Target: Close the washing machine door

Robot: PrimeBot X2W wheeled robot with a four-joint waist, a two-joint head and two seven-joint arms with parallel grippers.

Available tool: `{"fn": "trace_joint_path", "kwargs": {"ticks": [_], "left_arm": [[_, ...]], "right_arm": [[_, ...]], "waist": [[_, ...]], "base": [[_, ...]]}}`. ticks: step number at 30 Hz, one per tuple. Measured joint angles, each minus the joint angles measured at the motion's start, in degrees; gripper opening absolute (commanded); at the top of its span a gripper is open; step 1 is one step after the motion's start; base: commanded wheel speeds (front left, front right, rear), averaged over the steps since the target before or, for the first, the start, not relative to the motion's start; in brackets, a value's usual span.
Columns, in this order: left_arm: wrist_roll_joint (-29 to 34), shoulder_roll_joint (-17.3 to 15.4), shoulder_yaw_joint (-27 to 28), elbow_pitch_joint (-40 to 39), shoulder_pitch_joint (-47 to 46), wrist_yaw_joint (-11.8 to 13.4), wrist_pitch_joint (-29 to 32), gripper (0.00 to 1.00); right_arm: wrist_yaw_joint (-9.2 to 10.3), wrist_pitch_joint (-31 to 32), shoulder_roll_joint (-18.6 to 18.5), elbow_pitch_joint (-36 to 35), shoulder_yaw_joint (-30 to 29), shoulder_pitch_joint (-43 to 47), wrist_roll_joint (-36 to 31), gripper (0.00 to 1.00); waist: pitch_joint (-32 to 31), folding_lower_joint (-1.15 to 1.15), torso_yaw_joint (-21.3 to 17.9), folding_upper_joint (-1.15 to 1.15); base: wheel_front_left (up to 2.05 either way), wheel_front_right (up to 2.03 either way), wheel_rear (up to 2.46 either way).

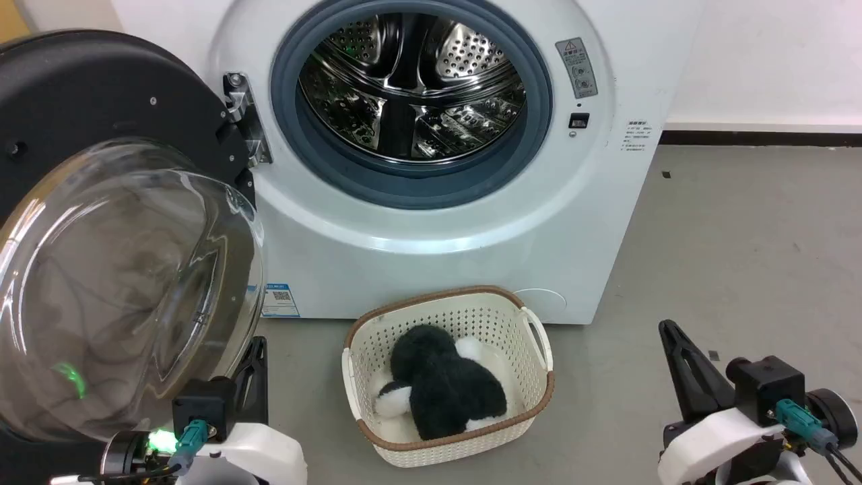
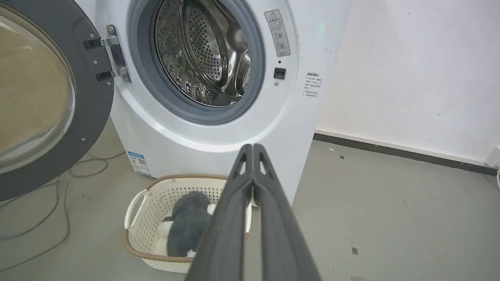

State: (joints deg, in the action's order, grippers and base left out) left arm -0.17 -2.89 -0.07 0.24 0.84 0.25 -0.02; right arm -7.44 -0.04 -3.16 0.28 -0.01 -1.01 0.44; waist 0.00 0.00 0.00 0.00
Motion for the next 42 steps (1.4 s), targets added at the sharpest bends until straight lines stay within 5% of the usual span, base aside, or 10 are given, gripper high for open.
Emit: {"fn": "trace_joint_path", "kwargs": {"ticks": [7,8,42], "left_arm": [[0.0,0.0,0.0,0.0,0.0,0.0,0.0,0.00],[0.0,0.0,0.0,0.0,0.0,0.0,0.0,1.00],[-0.5,0.0,-0.6,0.4,0.1,1.8,-2.9,1.00]], "right_arm": [[0.00,0.0,0.0,0.0,0.0,0.0,0.0,0.00],[0.00,0.0,0.0,0.0,0.0,0.0,0.0,1.00],[0.00,-2.9,0.0,1.1,0.4,0.0,3.2,1.00]], "waist": [[0.0,0.00,0.0,0.00],[0.0,0.00,0.0,0.00],[-0.3,0.00,3.4,0.00]], "base": [[0.00,0.00,0.00],[0.00,0.00,0.00],[0.00,0.00,0.00]]}}
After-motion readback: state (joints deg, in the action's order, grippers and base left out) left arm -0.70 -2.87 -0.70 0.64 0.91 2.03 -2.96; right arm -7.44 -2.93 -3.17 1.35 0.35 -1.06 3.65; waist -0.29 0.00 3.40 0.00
